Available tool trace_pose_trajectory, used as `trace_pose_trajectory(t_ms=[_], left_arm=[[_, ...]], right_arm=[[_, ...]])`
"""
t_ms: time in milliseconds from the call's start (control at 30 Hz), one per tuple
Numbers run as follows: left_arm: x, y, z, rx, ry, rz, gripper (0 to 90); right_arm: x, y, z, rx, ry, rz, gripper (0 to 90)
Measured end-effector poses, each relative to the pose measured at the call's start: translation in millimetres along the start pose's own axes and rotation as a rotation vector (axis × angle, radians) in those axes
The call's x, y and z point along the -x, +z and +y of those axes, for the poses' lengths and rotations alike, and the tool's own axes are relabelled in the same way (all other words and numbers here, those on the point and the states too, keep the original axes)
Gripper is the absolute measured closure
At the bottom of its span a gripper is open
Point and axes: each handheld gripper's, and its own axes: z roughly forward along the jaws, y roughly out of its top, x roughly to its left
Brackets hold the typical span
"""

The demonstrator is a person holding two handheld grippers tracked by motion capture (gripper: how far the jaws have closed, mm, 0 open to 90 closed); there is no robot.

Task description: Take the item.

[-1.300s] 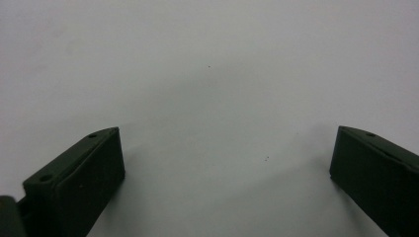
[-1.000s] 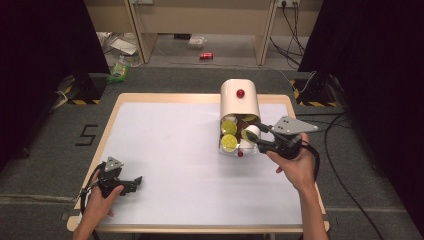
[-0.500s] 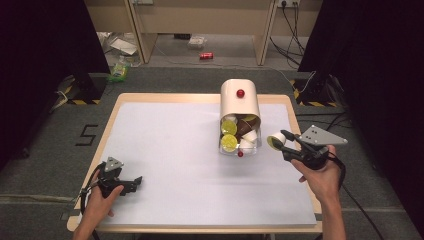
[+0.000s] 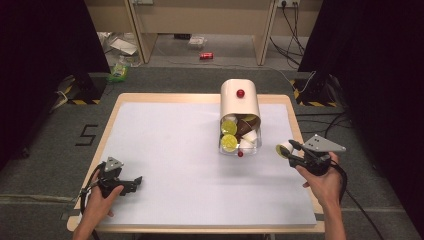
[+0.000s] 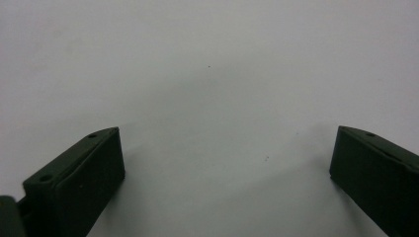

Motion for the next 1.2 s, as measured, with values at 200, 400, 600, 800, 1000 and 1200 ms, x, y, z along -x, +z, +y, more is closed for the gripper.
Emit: trace_pose_trajectory(t_ms=[200, 400, 600, 800, 1000, 1200], left_arm=[[-0.1, 0.0, 0.0, 0.0, 0.0, -0.001, 0.0], [-0.2, 0.0, 0.0, 0.0, 0.0, -0.001, 0.0], [-0.1, 0.0, 0.0, 0.0, 0.0, -0.001, 0.0], [-0.1, 0.0, 0.0, 0.0, 0.0, -0.001, 0.0], [0.0, -0.1, -0.1, 0.001, 0.0, 0.0, 0.0], [-0.1, -0.1, -0.1, 0.0, 0.0, 0.0, 0.0]], right_arm=[[7.0, 7.7, -18.5, -0.042, 0.032, -0.011, 57.0], [11.8, 17.4, -34.2, -0.096, 0.048, -0.016, 57.0], [10.2, 30.7, -46.3, -0.149, 0.052, 0.001, 56.9], [7.2, 44.3, -55.7, -0.195, 0.052, 0.029, 56.8], [3.3, 53.4, -59.9, -0.217, 0.056, 0.067, 56.4], [0.1, 59.1, -60.1, -0.233, 0.046, 0.081, 56.1]])
